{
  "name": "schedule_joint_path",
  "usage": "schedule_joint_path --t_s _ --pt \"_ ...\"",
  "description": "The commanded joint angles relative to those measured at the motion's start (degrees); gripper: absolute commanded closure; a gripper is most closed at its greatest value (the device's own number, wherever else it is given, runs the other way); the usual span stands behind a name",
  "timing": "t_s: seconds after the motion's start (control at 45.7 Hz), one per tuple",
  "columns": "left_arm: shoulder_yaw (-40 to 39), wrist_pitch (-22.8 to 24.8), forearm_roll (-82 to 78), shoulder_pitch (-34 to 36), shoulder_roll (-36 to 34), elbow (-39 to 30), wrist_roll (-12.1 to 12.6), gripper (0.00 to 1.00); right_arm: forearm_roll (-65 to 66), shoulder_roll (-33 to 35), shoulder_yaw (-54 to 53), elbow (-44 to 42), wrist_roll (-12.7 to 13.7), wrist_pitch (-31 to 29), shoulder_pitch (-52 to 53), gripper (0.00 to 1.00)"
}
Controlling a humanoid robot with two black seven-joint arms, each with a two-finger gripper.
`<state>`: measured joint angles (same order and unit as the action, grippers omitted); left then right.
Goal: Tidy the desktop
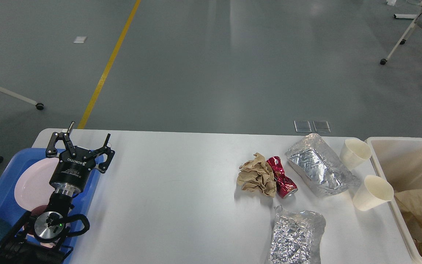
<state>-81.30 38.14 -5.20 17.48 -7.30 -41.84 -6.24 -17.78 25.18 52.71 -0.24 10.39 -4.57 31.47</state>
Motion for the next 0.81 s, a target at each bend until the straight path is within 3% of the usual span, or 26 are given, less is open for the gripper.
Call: schedule_joint_path --t_s 0.0,0.415,0.481,0.59,0.612,0.787 --pt "0.0 0.0 0.0 0.0 0.0 0.0 0.0 0.03 -0.2 -0.7 -0.2 0.0 0.0 1.1 -1.2 1.00" --pt "0.0 0.0 -0.1 0.0 0.0 0.0 0.0 0.03 -0.4 -3.5 -1.2 0.2 -0.1 2.1 -3.2 0.98" --pt "0.0 0.0 0.0 0.0 0.0 0.0 0.0 0.04 -0.4 -3.5 -1.2 0.2 -0.3 2.3 -3.2 0.66" --pt "0.0 0.0 0.0 0.0 0.0 0.0 0.0 0.04 -0.4 -3.5 -1.1 0.2 -0.3 3.8 -3.2 0.04" --pt "0.0 0.0 0.0 0.0 0.0 0.0 0.0 0.03 -0.4 -3.5 -1.1 0.4 -0.3 4.0 -3.1 0.00" --pt "0.0 -0.1 0.0 0.0 0.0 0.0 0.0 0.04 -0.4 -3.0 -1.3 1.6 -0.3 3.9 -2.5 0.00"
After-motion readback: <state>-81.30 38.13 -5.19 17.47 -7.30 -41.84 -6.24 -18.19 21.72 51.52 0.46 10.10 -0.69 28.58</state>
